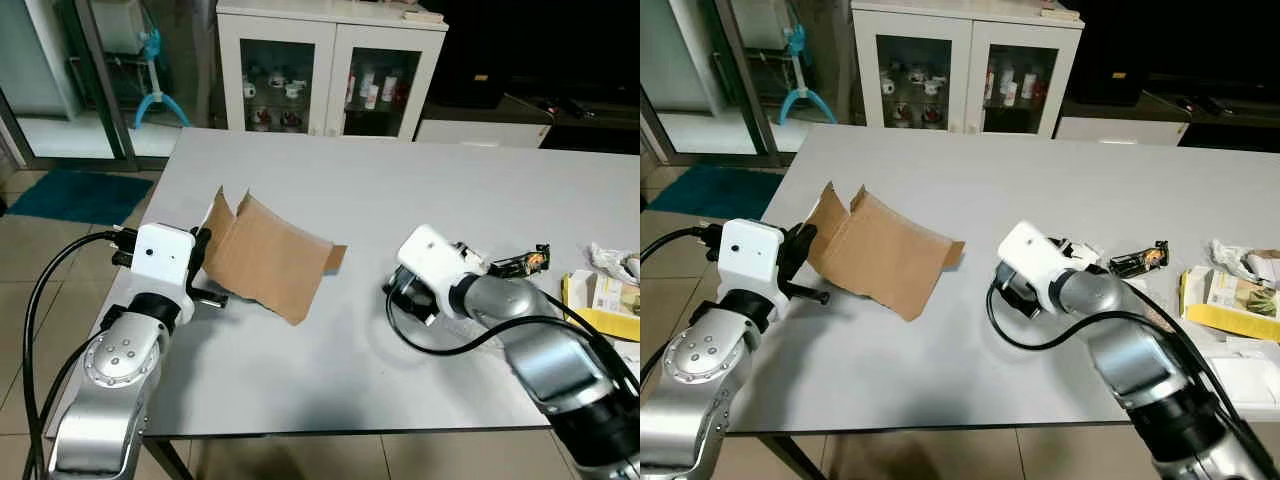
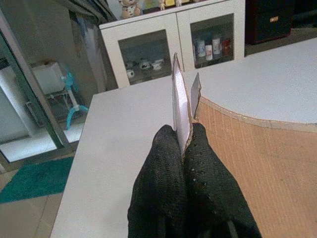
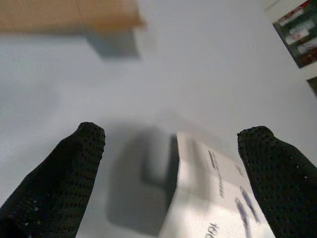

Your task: Picking trash to rubbish bin

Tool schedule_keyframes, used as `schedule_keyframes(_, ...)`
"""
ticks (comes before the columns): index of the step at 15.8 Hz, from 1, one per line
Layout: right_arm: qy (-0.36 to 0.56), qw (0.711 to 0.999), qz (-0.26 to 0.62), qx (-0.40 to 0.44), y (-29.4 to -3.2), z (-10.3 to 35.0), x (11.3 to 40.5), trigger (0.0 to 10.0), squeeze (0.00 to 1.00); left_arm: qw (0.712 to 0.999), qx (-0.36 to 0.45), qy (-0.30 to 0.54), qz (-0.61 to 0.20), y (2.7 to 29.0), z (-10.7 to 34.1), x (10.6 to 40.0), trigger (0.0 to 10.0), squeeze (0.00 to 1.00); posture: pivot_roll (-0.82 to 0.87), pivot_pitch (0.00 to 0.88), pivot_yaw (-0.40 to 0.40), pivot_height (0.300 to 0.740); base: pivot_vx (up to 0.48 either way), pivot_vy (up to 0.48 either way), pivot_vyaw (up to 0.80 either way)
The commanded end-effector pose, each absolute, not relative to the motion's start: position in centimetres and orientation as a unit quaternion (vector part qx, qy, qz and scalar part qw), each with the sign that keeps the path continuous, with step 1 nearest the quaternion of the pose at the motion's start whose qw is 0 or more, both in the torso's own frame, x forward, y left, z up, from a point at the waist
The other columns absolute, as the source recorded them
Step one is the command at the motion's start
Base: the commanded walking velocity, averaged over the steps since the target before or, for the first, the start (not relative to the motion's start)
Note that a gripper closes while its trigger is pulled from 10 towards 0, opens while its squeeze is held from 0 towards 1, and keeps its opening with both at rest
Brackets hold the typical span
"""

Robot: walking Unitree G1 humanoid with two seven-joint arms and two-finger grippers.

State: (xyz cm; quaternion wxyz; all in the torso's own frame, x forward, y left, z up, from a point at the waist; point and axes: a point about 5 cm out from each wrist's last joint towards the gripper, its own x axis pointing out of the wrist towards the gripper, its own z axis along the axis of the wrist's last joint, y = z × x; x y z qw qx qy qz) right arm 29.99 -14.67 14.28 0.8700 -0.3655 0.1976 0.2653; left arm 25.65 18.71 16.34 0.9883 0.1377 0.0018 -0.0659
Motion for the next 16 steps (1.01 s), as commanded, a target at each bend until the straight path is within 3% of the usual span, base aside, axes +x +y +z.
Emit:
schedule_keyframes(1, 0.203, 0.855, 0.234, -0.415, -15.5, 14.5, 30.5, 10.0, 1.0, 0.987, 0.138, 0.002, -0.076, 18.5, 16.6, 25.5, 10.0, 0.0, 0.1, 0.0, -0.08, 0.74, 0.0, 0.0, 0.0)
schedule_keyframes(2, 0.203, 0.852, 0.229, -0.424, -15.6, 14.5, 30.6, 10.0, 0.6, 0.987, 0.14, 0.002, -0.078, 18.5, 16.6, 25.5, 10.0, 0.0, 0.1, 0.0, -0.081, 0.74, 0.0, 0.0, 0.0)
schedule_keyframes(3, 0.206, 0.847, 0.226, -0.436, -15.7, 14.4, 30.6, 10.0, 0.0, 0.987, 0.141, 0.003, -0.08, 18.4, 16.6, 25.5, 10.0, 0.0, 0.1, 0.0, -0.084, 0.74, 0.0, 0.0, 0.0)
schedule_keyframes(9, 0.245, 0.784, 0.218, -0.527, -16.9, 13.1, 30.2, 10.0, 0.0, 0.985, 0.145, 0.016, -0.092, 18.2, 16.2, 25.2, 10.0, 0.0, 0.11, 0.0, -0.086, 0.74, 0.0, 0.0, 0.0)
schedule_keyframes(14, 0.246, 0.776, 0.187, -0.55, -17.9, 11.1, 30.6, 10.0, 0.0, 0.985, 0.147, 0.015, -0.089, 18.1, 16.2, 25.5, 10.0, 0.0, 0.11, 0.0, -0.079, 0.74, 0.0, 0.0, 0.0)
schedule_keyframes(16, 0.226, 0.785, 0.171, -0.551, -17.8, 10.6, 30.9, 10.0, 0.0, 0.985, 0.147, 0.013, -0.089, 18.0, 16.2, 25.5, 10.0, 0.0, 0.1, 0.0, -0.078, 0.74, 0.0, 0.0, 0.0)
